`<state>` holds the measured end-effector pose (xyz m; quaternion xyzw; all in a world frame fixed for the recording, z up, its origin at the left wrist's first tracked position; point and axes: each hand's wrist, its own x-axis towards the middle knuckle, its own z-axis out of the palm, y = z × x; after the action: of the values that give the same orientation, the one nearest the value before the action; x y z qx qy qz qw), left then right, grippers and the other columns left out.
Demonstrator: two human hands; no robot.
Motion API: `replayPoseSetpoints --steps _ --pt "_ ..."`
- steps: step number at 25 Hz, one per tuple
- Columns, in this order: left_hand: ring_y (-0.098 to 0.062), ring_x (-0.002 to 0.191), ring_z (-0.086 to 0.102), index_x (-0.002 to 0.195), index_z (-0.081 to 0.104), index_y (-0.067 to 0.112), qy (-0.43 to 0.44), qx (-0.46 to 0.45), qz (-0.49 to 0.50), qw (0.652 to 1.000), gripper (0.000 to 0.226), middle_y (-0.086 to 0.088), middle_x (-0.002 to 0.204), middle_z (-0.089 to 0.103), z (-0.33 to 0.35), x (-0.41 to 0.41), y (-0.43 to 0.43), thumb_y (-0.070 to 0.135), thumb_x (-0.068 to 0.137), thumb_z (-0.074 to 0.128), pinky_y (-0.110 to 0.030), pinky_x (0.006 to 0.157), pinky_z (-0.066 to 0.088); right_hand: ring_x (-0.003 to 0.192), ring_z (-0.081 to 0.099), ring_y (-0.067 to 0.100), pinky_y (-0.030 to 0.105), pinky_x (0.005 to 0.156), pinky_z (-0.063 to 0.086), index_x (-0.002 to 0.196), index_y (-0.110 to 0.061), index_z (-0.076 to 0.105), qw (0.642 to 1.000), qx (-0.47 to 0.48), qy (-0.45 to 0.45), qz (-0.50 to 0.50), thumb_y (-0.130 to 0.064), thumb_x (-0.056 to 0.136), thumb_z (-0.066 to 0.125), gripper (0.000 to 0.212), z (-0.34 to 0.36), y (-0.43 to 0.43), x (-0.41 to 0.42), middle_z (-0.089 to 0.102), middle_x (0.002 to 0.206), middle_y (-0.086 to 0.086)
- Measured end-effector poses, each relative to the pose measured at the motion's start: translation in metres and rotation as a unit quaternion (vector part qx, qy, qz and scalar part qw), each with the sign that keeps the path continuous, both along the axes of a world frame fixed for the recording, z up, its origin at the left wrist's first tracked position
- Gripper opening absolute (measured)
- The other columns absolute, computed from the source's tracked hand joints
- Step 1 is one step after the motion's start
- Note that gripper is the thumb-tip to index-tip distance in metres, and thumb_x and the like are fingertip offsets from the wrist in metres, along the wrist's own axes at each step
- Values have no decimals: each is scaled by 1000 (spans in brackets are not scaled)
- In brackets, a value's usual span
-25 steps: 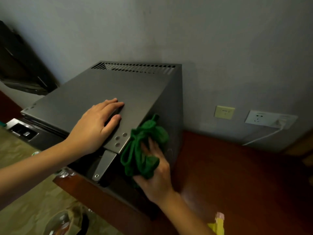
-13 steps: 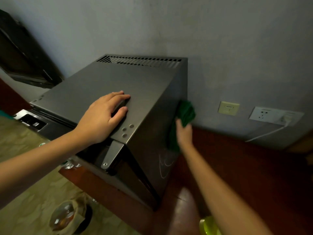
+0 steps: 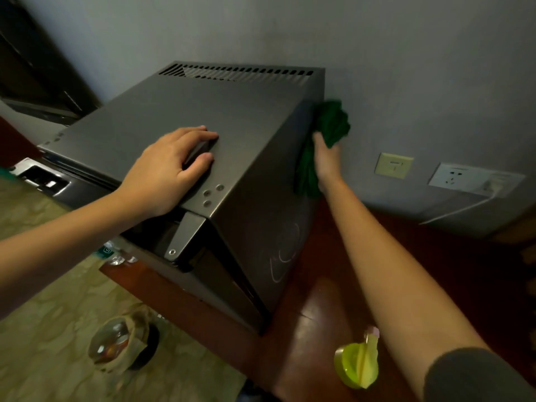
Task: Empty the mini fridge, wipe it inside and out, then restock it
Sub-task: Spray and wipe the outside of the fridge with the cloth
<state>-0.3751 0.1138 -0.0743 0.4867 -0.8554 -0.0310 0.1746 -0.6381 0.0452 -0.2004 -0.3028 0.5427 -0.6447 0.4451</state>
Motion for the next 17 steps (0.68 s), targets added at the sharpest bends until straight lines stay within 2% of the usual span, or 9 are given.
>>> replayPoseSetpoints --steps 3,5,6,8,10,11,13,15,17 --pt "-22 130 42 135 47 27 4 0 7 1000 64 -1 144 44 2 -2 2 60 85 27 -45 106 34 121 52 29 34 100 42 134 -4 47 986 155 -41 -36 -29 95 54 47 -102 48 40 55 130 13" --pt "-22 130 42 135 48 27 6 -2 11 1000 65 -1 143 45 4 -2 6 60 84 27 -44 105 34 113 58 34 36 92 46 121 3 56 971 232 -56 -29 -23 90 62 41 -151 128 93 61 119 20" --pt "-21 130 42 135 48 26 7 -1 12 1000 65 0 143 45 4 -2 6 60 84 27 -45 105 34 107 61 37 37 87 47 112 6 60 974 224 -41 -10 -25 86 66 41 -149 167 117 64 109 22" --pt "-22 130 42 135 48 25 11 4 9 1000 65 -1 142 45 2 -2 4 60 84 28 -47 106 34 99 64 35 39 84 49 104 10 62 989 142 20 24 -41 73 67 59 -109 209 141 66 98 20" --pt "-25 129 44 133 50 23 22 5 2 1000 64 -4 141 47 -1 -2 0 59 84 31 -49 106 34 107 64 28 34 91 51 112 8 62 996 -44 55 55 -42 70 65 66 -52 207 143 66 110 19" --pt "-26 129 44 132 51 22 25 4 -1 1000 63 -5 140 48 -2 -1 -2 59 84 32 -49 106 34 112 62 28 33 95 49 116 7 61 983 -142 89 75 -40 71 67 65 -30 196 138 64 116 20" --pt "-26 129 44 132 51 22 25 4 -1 1000 62 -5 141 48 -3 2 -2 58 85 32 -49 106 35 113 60 31 35 96 48 112 3 62 957 -243 141 76 -37 71 70 58 4 160 113 61 120 22" --pt "-23 130 43 134 49 24 23 10 5 1000 62 -3 141 47 -2 4 -1 59 85 32 -48 107 34 108 60 22 30 93 48 111 -8 59 975 -189 110 39 -29 73 73 45 4 119 84 61 117 11" --pt "-22 130 42 134 49 25 23 16 8 1000 63 -2 141 47 0 0 0 59 84 32 -45 107 34 111 56 18 31 97 45 120 -7 55 999 -27 18 -11 -19 85 68 40 -29 90 63 60 118 9"
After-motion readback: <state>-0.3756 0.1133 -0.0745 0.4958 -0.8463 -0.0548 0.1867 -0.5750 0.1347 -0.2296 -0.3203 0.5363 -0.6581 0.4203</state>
